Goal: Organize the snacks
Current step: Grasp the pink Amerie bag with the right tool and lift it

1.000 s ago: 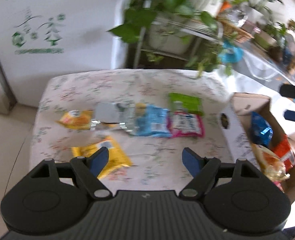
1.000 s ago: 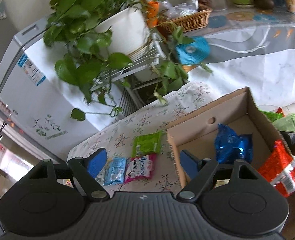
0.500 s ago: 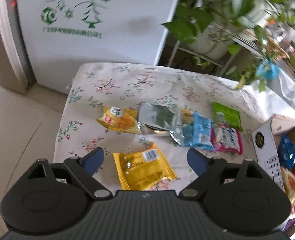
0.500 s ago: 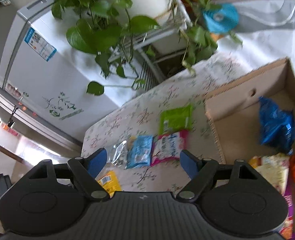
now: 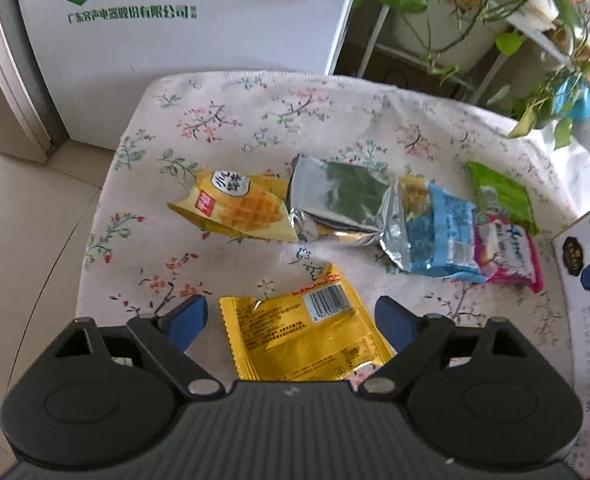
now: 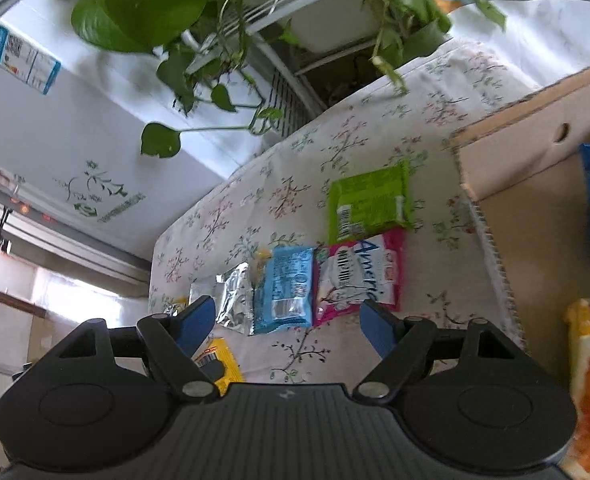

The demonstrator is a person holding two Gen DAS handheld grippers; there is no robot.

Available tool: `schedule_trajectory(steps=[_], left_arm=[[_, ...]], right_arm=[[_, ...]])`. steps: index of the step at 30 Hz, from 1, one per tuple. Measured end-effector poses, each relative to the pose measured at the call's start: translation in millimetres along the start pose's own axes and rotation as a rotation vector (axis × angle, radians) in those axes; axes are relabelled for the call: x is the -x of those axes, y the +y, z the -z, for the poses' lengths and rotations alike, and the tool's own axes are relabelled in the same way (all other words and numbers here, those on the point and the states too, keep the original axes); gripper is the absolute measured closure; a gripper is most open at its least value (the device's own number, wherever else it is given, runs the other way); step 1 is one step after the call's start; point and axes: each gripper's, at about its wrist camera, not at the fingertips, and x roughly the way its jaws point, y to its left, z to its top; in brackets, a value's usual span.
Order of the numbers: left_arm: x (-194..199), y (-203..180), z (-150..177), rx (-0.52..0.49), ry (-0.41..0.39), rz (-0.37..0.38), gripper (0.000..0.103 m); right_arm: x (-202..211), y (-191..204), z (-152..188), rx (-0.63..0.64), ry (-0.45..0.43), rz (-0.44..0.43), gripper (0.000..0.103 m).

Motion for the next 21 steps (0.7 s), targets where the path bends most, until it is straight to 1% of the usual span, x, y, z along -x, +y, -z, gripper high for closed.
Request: schedule_trajectory(steps=[4, 7, 9, 12, 15, 18, 21], left_arm=[[-6.0, -5.4, 0.1, -0.051, -0.018, -0.039, 0.011], [-7.5, -8.2, 2.7, -0.088, -0.028, -0.051, 0.011], [-6.8, -7.5, 5.2, -0.102, -0.036, -0.048, 0.012], [-4.7, -5.4, 8.5, -0.127, -0.047, -0.044, 0.016], [-2.2, -2.6, 9.2, -0.131, -0.043, -0.027, 0.019], [-0.2, -0.5, 11.2, -0.139, -0.039, -0.01, 0.019], [-0.1, -2.7, 13.7, -0.152, -0.031, -0.021, 0.017]], right_arm=[[-9.9, -0.6, -4.4, 0.01, 0.001, 0.029, 0.019], [-17.5, 0.9, -7.4, 0.052, -0.02, 0.1, 0.019], [-23.9, -0.4, -10.3, 0.074, -0.025, 0.126, 0.019], [-36.4, -6.2, -16.7, 0.063, -0.013, 0.133, 0.019], [-47.3, -4.8, -21.0, 0.103, -0.025, 0.159, 0.019], [-56.1, -5.1, -27.7, 0.134, -0.042, 0.175, 0.019], [-65.2, -10.6, -34.8, 0.112, -0.035, 0.169, 0.019]])
